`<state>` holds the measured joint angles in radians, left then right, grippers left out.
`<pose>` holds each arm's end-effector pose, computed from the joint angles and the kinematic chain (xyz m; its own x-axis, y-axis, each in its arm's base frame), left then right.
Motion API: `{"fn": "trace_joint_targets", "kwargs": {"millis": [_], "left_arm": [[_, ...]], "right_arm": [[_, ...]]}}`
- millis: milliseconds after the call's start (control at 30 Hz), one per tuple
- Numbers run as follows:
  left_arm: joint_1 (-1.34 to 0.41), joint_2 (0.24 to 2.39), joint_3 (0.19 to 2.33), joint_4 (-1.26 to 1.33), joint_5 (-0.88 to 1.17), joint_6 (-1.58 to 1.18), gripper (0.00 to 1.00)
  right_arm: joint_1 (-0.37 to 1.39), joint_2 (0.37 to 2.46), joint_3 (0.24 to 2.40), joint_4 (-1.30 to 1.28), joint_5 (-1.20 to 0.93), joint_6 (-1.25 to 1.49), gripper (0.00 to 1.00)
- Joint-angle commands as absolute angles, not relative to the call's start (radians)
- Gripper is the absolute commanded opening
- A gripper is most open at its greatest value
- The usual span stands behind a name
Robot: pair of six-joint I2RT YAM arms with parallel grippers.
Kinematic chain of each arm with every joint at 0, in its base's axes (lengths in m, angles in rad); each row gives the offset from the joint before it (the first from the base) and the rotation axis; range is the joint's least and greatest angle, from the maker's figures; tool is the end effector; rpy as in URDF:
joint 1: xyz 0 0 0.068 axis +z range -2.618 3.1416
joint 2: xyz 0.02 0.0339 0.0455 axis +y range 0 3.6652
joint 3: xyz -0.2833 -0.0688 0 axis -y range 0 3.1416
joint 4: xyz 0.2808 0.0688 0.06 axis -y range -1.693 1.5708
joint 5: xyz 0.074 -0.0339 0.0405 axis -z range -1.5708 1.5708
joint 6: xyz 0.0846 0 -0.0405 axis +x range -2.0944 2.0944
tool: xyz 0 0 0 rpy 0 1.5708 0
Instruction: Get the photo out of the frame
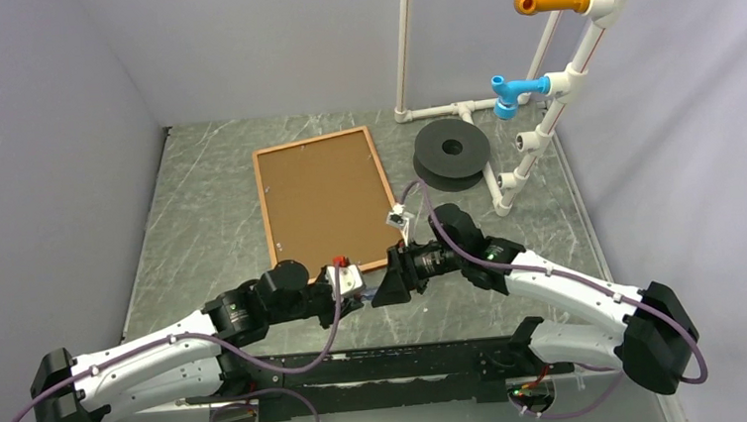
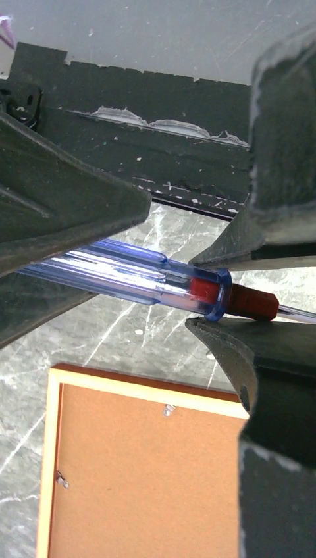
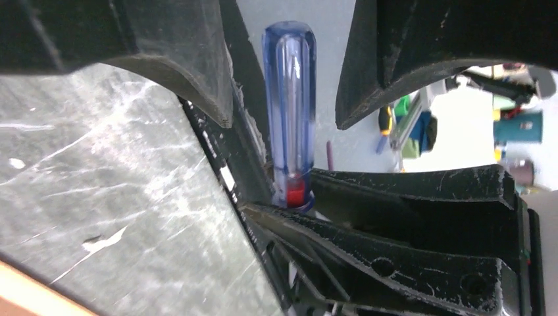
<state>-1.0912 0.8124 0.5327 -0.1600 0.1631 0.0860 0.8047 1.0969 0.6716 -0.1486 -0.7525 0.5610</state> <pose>0.1051 -0.2318 0.2323 -0.1147 0.4042 -0.9075 0.9566 0.2913 0.0089 0.1561 0.2457 0.2307 -0.8103 -0.2821 -0.5137 -0.5821 0.2865 0.7610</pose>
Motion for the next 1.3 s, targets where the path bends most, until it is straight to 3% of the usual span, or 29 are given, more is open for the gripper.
{"fn": "trace_joint_targets", "kwargs": {"millis": [0, 133, 233, 300, 400, 533, 833, 967, 1067, 1100, 1267], "left_arm": [[-1.089, 0.766, 0.515, -0.039, 0.088, -0.026, 0.00], [-1.089, 0.761, 0.501, 0.060, 0.069, -0.114, 0.00], [-1.089, 0.781, 0.500, 0.098, 0.045, -0.167, 0.00], [-1.089, 0.805, 0.516, 0.096, 0.018, -0.195, 0.00], [-1.089, 0.831, 0.530, 0.092, 0.003, -0.221, 0.00], [-1.089, 0.840, 0.522, 0.112, 0.003, -0.254, 0.00], [-1.089, 0.830, 0.483, 0.176, -0.048, -0.324, 0.00], [-1.089, 0.830, 0.465, 0.211, -0.037, -0.333, 0.00], [-1.089, 0.833, 0.464, 0.207, -0.048, -0.340, 0.00], [-1.089, 0.834, 0.467, 0.194, -0.061, -0.349, 0.04], [-1.088, 0.814, 0.493, 0.058, -0.191, -0.412, 0.50]], "right_arm": [[0.808, 1.028, 0.612, 0.098, -0.536, 0.804, 0.64], [0.855, 1.016, 0.575, 0.209, -0.379, 0.916, 0.67], [0.921, 1.036, 0.620, 0.154, -0.253, 0.912, 0.67], [0.960, 1.046, 0.655, 0.092, -0.167, 0.901, 0.63], [1.014, 1.048, 0.688, 0.037, -0.034, 0.905, 0.50], [1.069, 1.043, 0.722, -0.043, 0.125, 0.913, 0.49], [1.088, 1.059, 0.713, -0.027, 0.177, 0.956, 0.53], [1.090, 1.074, 0.710, 0.038, 0.153, 0.938, 0.35], [1.087, 1.092, 0.720, 0.038, 0.163, 0.928, 0.05], [1.080, 1.098, 0.726, 0.024, 0.178, 0.924, 0.00], [1.000, 1.104, 0.758, -0.072, 0.212, 0.844, 0.00]]}}
